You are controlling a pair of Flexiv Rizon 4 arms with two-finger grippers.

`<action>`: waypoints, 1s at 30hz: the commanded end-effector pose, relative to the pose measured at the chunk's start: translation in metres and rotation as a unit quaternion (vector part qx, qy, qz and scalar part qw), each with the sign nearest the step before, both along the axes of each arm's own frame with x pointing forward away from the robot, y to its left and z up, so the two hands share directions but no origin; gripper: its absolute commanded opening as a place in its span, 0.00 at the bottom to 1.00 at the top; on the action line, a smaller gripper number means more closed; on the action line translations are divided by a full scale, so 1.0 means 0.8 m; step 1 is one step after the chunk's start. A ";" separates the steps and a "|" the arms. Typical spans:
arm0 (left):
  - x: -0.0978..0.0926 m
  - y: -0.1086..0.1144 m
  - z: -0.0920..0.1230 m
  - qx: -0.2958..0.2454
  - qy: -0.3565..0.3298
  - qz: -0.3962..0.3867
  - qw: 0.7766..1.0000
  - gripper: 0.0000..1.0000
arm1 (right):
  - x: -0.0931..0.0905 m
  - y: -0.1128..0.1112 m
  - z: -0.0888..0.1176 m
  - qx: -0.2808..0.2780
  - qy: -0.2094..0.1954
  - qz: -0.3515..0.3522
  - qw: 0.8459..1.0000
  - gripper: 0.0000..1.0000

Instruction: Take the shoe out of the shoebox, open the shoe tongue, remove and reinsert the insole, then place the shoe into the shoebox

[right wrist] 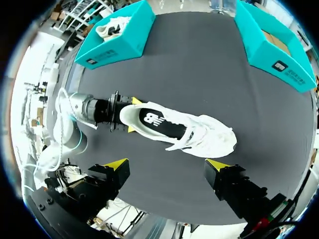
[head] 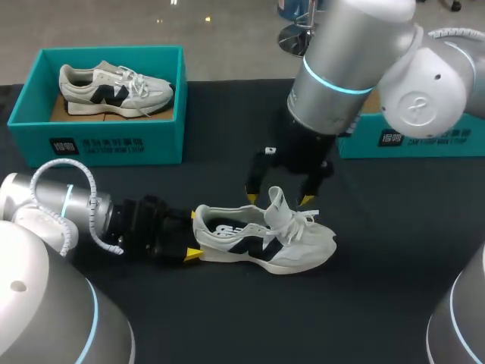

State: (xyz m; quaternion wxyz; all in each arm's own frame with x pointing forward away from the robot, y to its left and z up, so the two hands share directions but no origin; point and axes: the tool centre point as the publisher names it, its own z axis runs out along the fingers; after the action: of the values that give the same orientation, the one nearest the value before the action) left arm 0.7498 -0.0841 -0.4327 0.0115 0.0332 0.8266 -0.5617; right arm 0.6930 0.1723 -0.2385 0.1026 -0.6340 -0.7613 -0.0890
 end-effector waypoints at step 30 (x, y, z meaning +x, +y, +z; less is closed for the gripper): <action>-0.002 0.000 -0.006 0.001 0.000 0.000 1.000 0.00 | -0.002 0.061 0.021 -0.086 -0.091 0.614 0.779 1.00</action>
State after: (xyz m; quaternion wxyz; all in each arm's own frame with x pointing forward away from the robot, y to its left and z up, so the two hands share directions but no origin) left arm 0.7497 -0.0841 -0.4327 0.0115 0.0332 0.8266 -0.5617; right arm 0.6906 0.2102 -0.2206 0.0489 -0.1852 -0.9811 -0.0275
